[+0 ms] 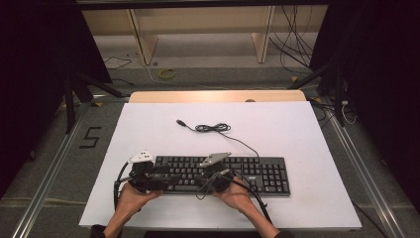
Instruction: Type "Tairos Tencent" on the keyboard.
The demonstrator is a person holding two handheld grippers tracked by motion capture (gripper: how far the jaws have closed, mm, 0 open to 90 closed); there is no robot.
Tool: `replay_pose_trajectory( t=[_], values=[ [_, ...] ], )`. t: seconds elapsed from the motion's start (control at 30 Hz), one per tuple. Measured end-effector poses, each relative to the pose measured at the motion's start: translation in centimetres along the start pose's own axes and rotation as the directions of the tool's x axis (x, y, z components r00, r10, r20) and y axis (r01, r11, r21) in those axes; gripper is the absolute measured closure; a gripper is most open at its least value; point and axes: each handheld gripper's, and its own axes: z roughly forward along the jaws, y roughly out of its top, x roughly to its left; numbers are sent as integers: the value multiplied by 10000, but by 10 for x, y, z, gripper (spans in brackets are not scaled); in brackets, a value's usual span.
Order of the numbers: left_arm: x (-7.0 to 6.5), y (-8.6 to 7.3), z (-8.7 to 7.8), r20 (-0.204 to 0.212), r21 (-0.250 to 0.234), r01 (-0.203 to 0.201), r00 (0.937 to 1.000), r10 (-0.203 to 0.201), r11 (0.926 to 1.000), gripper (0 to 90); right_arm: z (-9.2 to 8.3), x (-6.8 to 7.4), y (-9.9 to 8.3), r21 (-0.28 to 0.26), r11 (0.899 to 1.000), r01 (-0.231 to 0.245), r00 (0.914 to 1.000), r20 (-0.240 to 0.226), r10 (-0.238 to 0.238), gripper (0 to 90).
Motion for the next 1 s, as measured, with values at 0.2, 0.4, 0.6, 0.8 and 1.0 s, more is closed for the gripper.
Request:
replay_pose_trajectory(
  t=[0.2, 0.4, 0.6, 0.8, 1.0],
  values=[
    [0, 0, 0, -14, 15, 28, 10000, -28, 10000, 306, 2, -1, -1, 92, 10000, -8, 10000, 22, 8, 900],
    [1, 0, 0, -36, 39, 54, 10000, -54, 10000, 306, 5, -1, -3, 170, 9998, 45, 10000, 39, -46, 900],
    [2, 1, -1, -51, -18, 73, 10000, -73, 10000, 306, 5, 1, -2, 197, 9997, 116, 9998, 164, -120, 900],
    [3, 1, -1, -58, -11, 91, 9999, -91, 10000, 306, 1, -1, -2, 2, 9999, -137, 9999, 16, 137, 872],
    [4, 1, -2, -113, -84, 118, 9999, -119, 9999, 306, -11, -7, 1, -546, 9979, -347, 9994, -20, 347, 821]
  ],
)
